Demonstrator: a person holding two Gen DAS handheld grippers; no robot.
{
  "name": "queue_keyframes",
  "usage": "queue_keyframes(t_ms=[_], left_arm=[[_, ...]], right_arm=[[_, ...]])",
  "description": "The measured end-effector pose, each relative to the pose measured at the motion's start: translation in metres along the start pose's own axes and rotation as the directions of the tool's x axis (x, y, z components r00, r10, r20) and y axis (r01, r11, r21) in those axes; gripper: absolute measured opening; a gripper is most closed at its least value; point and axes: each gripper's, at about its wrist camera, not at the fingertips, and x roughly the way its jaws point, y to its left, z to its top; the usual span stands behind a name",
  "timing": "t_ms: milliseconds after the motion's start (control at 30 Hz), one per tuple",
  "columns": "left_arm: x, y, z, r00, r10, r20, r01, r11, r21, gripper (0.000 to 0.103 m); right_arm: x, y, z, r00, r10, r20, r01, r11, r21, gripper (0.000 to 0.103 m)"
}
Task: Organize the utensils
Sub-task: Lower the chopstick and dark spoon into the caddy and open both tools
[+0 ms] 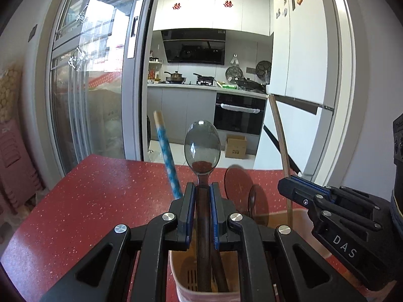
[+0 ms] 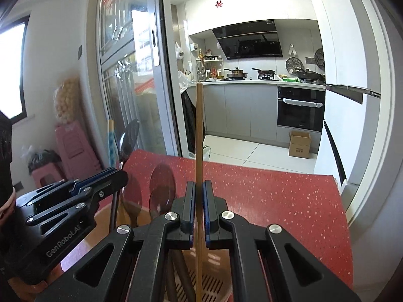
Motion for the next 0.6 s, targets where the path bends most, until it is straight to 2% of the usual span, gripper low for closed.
queue_keyframes(t_ms=[200, 367, 500, 600], left_arm=[[0.002, 0.000, -0.004, 0.999, 0.015, -0.038, -0.015, 1.000, 0.023, 0.041], [-0.004, 0.004, -0.004, 0.999, 0.026, -0.037, -0.025, 1.000, 0.019, 0.041], [-0.011, 0.007, -0.004, 0.999, 0.032, -0.029, -0.031, 0.999, 0.013, 0.041], [-0.016, 0.009, -0.003, 0.999, 0.034, -0.033, -0.034, 0.999, 0.008, 0.041]], right_arm=[[-0.004, 0.009, -0.001, 1.000, 0.007, -0.008, -0.007, 0.999, -0.032, 0.006], [-0.004, 0.011, 0.004, 1.000, -0.008, -0.004, 0.008, 0.999, -0.037, 0.006], [-0.001, 0.024, 0.008, 0.999, -0.038, 0.023, 0.041, 0.991, -0.129, 0.006], [0.003, 0.028, 0.005, 1.000, -0.024, -0.009, 0.023, 0.989, -0.144, 0.006]])
